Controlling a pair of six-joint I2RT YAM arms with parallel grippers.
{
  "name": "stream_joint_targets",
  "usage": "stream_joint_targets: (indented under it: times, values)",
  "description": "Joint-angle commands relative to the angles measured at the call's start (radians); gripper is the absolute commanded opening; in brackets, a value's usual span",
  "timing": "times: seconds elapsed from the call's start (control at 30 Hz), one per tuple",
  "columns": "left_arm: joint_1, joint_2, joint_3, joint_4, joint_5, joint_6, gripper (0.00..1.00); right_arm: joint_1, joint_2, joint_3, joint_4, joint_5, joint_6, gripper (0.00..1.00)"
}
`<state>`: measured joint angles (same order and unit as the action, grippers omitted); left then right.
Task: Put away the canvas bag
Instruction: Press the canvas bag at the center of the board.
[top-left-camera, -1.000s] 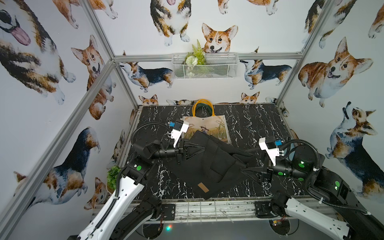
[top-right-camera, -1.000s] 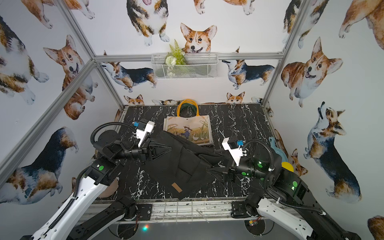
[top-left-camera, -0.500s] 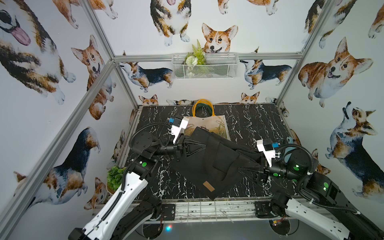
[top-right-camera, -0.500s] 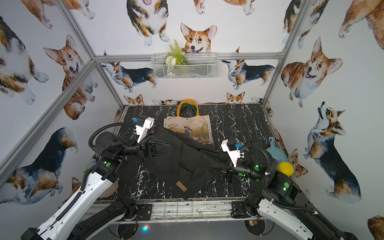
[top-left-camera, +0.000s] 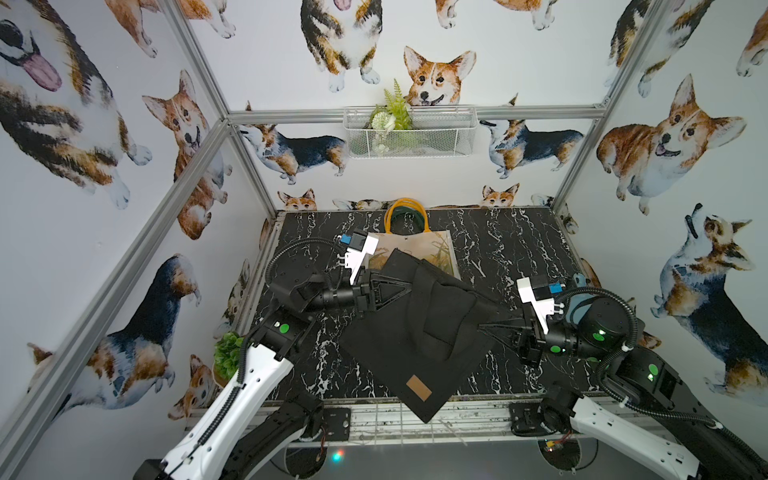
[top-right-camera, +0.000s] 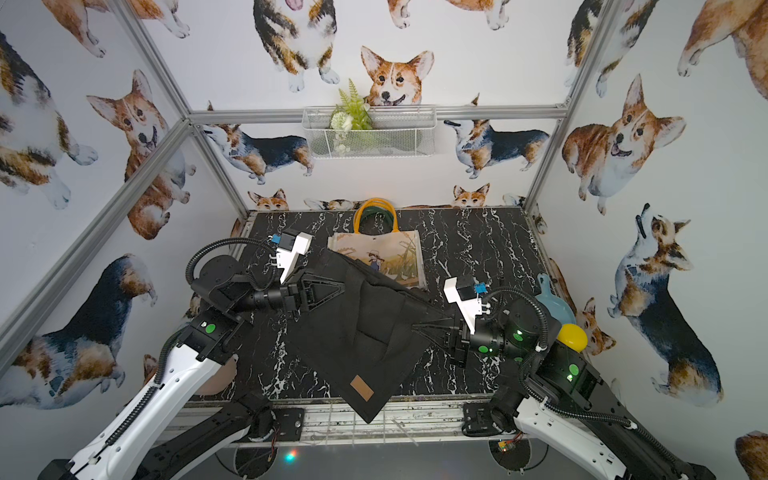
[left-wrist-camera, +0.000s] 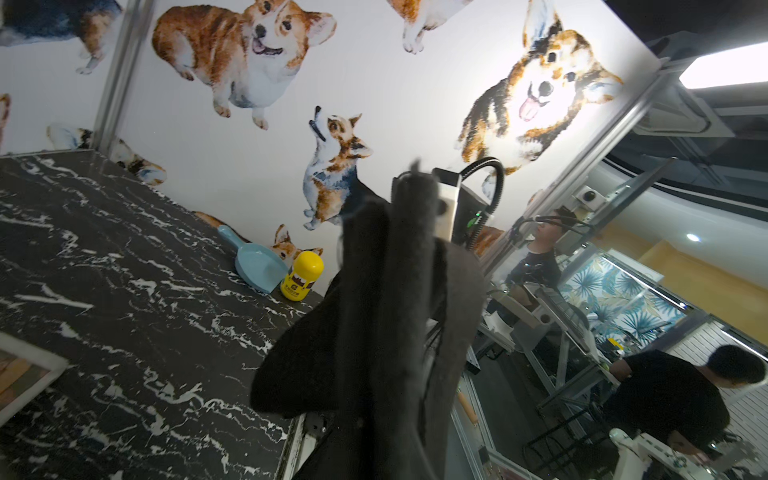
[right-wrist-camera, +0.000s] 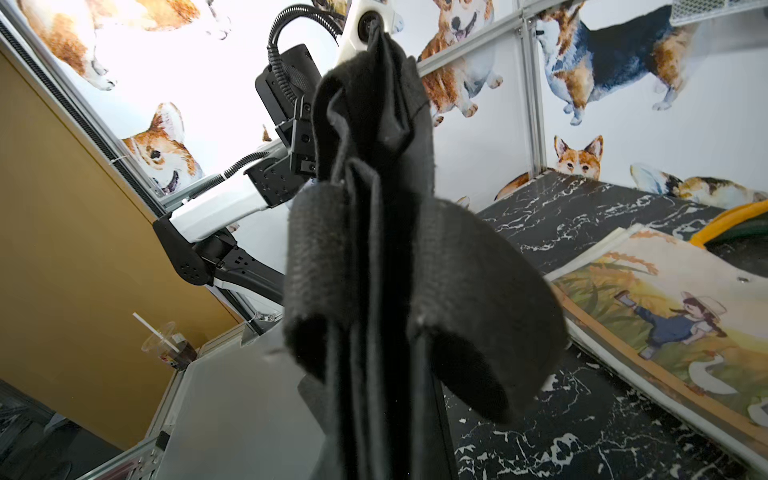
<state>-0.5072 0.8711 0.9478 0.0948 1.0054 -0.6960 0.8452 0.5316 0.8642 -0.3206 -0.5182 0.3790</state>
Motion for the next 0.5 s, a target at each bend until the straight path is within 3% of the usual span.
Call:
stream_joint_targets:
  times: [0.0, 0.1, 0.27, 0.47]
  values:
    - [0.001, 0.032, 0.037, -0.296, -0.167, 0.171, 0.06, 0.002, 0.029, -0.025, -0.002, 0.150, 0.215, 0.00]
    - [0.001, 0.082, 0.037, -0.423, -0.298, 0.215, 0.06, 0.002, 0.110, -0.029, -0.024, 0.254, 0.463, 0.00]
    - [0.001, 0.206, 0.099, -0.570, -0.433, 0.268, 0.00, 0.032, 0.231, -0.038, -0.055, 0.414, 0.610, 0.00]
    - [0.002, 0.405, 0.240, -0.630, -0.481, 0.350, 0.00, 0.035, 0.249, -0.242, 0.261, 0.548, 0.851, 0.00]
